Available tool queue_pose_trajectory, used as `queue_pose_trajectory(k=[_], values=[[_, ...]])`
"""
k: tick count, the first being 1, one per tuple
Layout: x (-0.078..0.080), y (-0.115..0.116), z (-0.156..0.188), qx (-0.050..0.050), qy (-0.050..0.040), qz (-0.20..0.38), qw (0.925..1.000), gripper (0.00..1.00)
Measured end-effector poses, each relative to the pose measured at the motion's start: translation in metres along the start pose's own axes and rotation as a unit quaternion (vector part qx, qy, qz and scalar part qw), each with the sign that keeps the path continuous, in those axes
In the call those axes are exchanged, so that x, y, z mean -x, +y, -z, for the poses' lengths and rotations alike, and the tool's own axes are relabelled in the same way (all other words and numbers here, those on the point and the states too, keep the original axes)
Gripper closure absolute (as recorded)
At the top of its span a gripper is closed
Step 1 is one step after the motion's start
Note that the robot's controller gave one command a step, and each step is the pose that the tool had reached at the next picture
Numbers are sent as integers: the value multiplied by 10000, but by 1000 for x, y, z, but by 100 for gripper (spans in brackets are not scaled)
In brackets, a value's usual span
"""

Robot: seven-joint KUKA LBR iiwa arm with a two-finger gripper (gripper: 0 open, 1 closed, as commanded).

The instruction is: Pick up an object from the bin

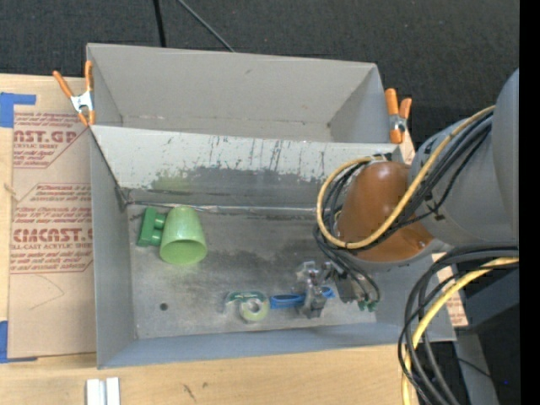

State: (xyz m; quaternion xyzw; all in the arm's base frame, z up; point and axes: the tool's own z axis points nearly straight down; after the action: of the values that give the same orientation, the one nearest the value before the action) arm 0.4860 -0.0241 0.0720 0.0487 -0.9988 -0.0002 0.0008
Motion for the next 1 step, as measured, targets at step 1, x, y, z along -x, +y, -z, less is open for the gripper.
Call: queue_pose_trajectory(k=[1], values=[[-5,-4,91,-11,-46,-27,10000,100]])
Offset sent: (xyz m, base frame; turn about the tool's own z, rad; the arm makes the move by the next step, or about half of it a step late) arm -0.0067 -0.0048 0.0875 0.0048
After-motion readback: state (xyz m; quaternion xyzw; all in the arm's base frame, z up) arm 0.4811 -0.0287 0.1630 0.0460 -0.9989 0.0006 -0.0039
